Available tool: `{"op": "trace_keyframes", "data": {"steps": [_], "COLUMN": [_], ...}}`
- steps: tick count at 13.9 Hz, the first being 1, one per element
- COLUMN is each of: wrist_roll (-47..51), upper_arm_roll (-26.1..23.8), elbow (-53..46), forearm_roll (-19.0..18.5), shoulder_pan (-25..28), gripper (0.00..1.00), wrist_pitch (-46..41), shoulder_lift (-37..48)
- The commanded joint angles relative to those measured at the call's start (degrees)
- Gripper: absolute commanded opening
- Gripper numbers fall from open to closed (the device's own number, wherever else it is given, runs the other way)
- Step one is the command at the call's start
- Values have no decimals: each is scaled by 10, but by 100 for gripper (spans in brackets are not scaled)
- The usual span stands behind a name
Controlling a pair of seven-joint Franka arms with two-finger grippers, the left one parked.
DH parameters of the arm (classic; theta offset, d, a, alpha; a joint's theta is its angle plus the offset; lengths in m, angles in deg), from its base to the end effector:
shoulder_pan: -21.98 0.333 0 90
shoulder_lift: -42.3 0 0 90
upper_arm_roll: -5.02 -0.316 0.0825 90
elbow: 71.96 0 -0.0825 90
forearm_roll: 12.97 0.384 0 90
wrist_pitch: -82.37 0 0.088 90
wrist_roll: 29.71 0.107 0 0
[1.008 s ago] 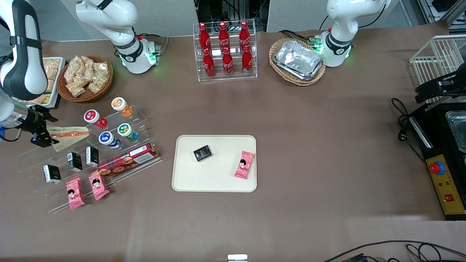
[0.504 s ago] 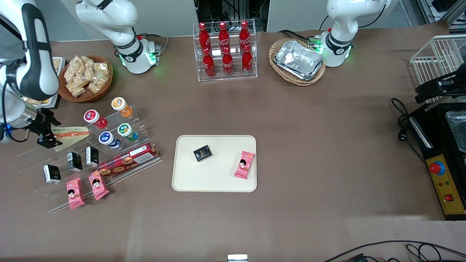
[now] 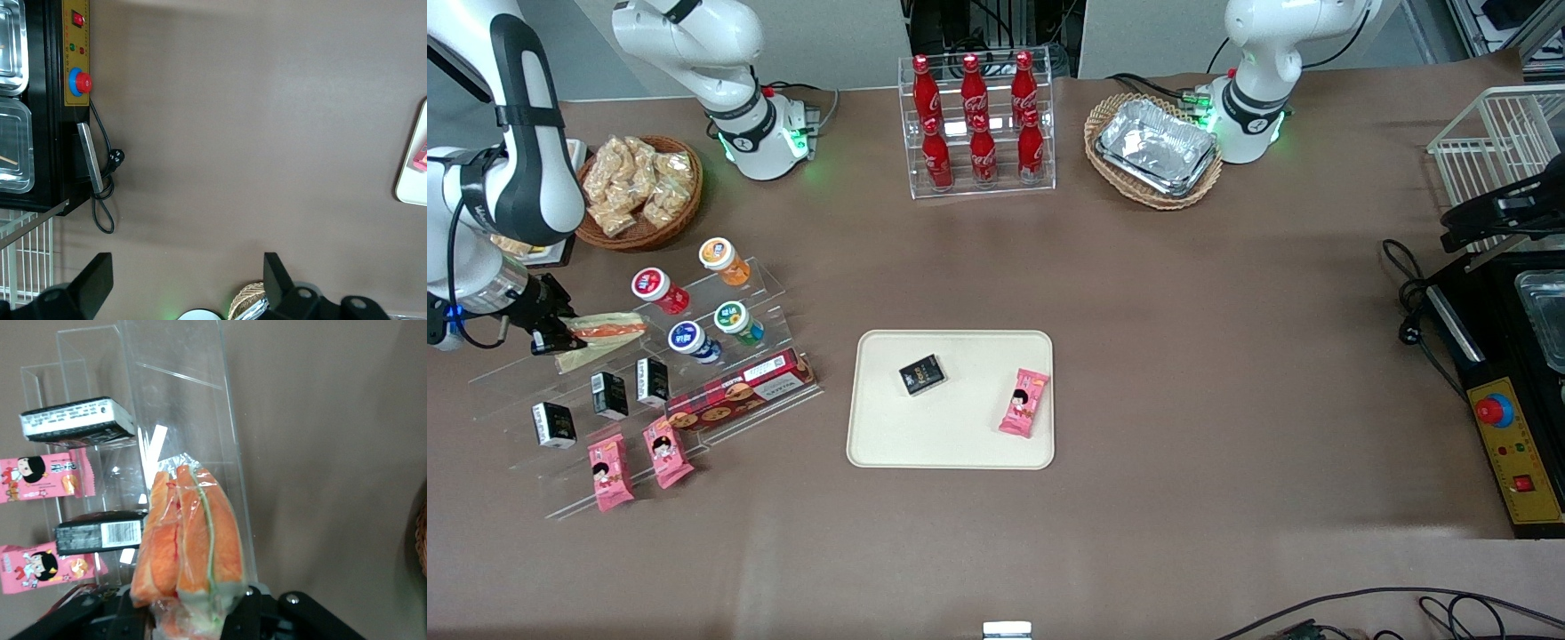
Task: Place sandwich on tray
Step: 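Close the right gripper on the wrapped sandwich and lift it, then carry the sandwich with the right gripper over to the cream tray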
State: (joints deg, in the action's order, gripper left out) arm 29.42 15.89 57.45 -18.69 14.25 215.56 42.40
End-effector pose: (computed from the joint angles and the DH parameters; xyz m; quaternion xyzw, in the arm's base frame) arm 0.4984 -0.1696 0.3690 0.7979 -0.6007 0.0446 0.0233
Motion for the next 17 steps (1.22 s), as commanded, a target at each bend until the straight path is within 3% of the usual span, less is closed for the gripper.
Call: {"op": "trace_keyframes", "data": {"steps": [1, 4, 8, 11, 15, 17], "wrist_roll": [-24, -38, -6, 133, 300, 388], "upper_arm_roll": [3, -1, -14, -42, -52, -52], "elbow": [-32, -163, -274, -299, -301, -318], "forearm_roll": [-10, -3, 33, 39, 55, 83], "shoulder_pan": [0, 2, 48, 106, 228, 281], "gripper": [0, 0, 0, 0, 0, 0], "wrist_pitch": [-44, -216, -353, -384, -377, -351], "shoulder_lift": [42, 41, 39, 38, 16, -33]}}
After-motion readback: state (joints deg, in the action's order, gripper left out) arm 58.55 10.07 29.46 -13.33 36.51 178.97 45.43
